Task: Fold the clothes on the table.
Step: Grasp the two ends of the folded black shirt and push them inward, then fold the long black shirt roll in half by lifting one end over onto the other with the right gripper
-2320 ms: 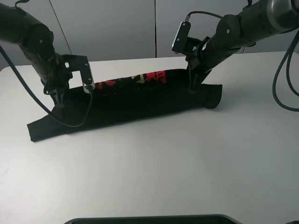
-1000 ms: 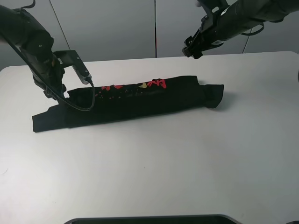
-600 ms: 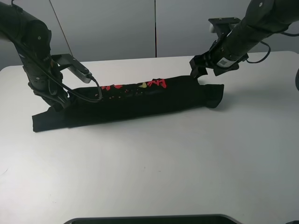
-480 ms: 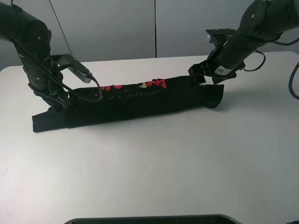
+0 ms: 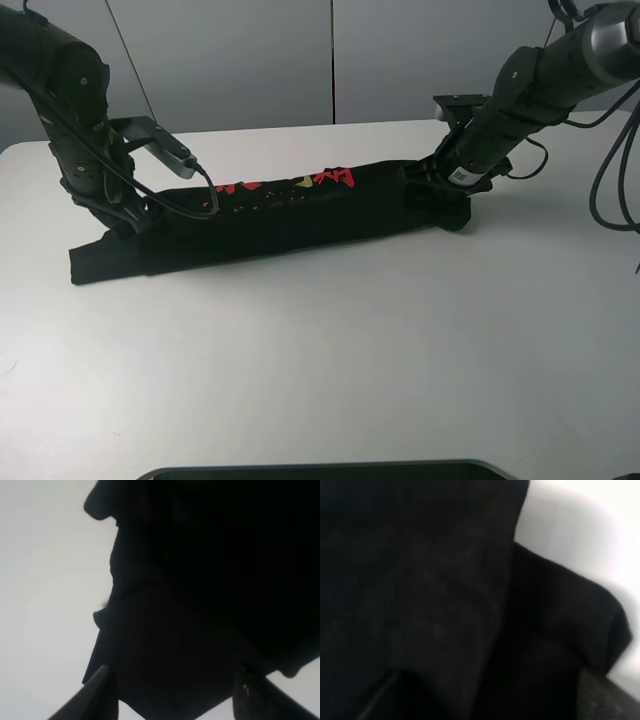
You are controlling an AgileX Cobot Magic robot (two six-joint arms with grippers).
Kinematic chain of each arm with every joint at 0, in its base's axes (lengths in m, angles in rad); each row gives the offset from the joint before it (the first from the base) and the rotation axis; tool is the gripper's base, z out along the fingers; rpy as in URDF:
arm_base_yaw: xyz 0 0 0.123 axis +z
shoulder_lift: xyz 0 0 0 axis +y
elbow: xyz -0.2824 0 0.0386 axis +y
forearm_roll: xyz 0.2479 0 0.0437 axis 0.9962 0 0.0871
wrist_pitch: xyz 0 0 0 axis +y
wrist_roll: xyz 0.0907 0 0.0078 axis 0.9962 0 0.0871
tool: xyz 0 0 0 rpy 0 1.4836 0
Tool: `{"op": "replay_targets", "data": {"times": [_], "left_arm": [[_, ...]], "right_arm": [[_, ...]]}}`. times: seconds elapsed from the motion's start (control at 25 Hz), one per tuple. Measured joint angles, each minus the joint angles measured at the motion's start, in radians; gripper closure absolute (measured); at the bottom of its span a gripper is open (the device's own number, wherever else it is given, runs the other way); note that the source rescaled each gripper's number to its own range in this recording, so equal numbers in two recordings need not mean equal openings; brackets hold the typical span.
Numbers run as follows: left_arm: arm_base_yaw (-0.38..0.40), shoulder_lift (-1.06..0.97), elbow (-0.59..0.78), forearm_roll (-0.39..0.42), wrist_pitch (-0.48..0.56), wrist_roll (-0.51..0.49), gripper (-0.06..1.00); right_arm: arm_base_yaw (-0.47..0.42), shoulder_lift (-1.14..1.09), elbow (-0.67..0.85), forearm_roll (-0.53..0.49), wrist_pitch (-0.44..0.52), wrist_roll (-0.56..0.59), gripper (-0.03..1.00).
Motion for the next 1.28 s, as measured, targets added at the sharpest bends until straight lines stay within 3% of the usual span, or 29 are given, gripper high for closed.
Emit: {"op": "replay_targets", "data": {"times": [0.16,0.32,0.4,0.52,0.64,0.72,0.8,0.92,1.04,1.2,1.28], "left_arm": [[0.0,0.0,0.0,0.0,0.0,-0.004,0.26],[0.0,0.0,0.0,0.0,0.0,-0.004,0.26],[0.0,0.0,0.0,0.0,0.003,-0.004,0.26],[0.0,0.0,0.0,0.0,0.016,-0.004,0.26],[0.0,0.0,0.0,0.0,0.025,-0.004,0.26],[0.0,0.0,0.0,0.0,0.027,-0.004,0.26],[0.0,0.0,0.0,0.0,0.027,-0.004,0.26],[0.0,-0.001,0.0,0.0,0.012,-0.006,0.26],[0.0,-0.013,0.0,-0.002,0.0,-0.009,0.26],[0.0,-0.035,0.0,-0.002,0.0,-0.009,0.26],[0.0,-0.049,0.0,-0.004,0.0,-0.009,0.26]], "right_arm": [[-0.002,0.014,-0.007,0.038,-0.001,-0.053,0.82],[-0.002,0.014,-0.007,0.04,0.001,-0.063,0.81],[-0.002,0.014,-0.009,-0.02,0.001,-0.004,0.81],[-0.017,-0.001,-0.013,-0.225,0.037,0.218,0.81],[-0.095,-0.045,-0.006,-0.494,0.139,0.43,0.81],[-0.166,-0.085,0.006,-0.608,0.236,0.48,0.81],[-0.233,-0.155,0.012,-0.648,0.303,0.495,0.81],[-0.272,-0.286,0.012,-0.584,0.347,0.436,0.81],[-0.256,-0.393,0.012,-0.37,0.356,0.295,0.81],[-0.155,-0.447,0.012,-0.068,0.354,0.127,0.81],[-0.079,-0.443,0.012,0.016,0.322,0.083,0.81]]}}
